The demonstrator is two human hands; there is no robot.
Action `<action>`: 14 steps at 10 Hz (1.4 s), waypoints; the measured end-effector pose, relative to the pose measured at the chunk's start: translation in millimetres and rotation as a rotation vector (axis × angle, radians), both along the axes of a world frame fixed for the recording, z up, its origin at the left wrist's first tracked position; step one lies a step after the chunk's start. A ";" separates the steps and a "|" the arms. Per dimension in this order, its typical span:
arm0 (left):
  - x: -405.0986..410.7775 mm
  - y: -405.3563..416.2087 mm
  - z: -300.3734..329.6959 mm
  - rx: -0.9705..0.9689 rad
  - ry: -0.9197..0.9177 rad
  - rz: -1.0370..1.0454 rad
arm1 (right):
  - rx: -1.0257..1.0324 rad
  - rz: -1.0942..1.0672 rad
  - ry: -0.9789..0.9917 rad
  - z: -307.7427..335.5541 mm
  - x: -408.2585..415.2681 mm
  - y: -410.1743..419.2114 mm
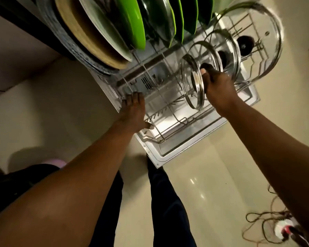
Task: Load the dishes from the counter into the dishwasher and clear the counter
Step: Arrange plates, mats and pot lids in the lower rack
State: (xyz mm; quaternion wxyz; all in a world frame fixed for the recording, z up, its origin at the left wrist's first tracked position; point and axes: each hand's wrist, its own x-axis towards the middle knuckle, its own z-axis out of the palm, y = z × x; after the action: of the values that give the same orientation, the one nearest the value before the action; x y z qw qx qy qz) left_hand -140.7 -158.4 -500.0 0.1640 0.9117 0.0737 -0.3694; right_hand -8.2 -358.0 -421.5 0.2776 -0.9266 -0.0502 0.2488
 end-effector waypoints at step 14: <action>-16.9 -13.9 -26.9 0.210 -0.159 -0.093 | -0.225 -0.033 -0.416 -64.6 -56.6 25.3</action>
State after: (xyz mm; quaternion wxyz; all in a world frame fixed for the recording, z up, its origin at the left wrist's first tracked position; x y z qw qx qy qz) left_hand -157.7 -172.3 -526.9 0.0556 0.9526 0.0566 -0.2937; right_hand -64.8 -332.7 -486.1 0.1603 -0.9837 -0.0633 0.0519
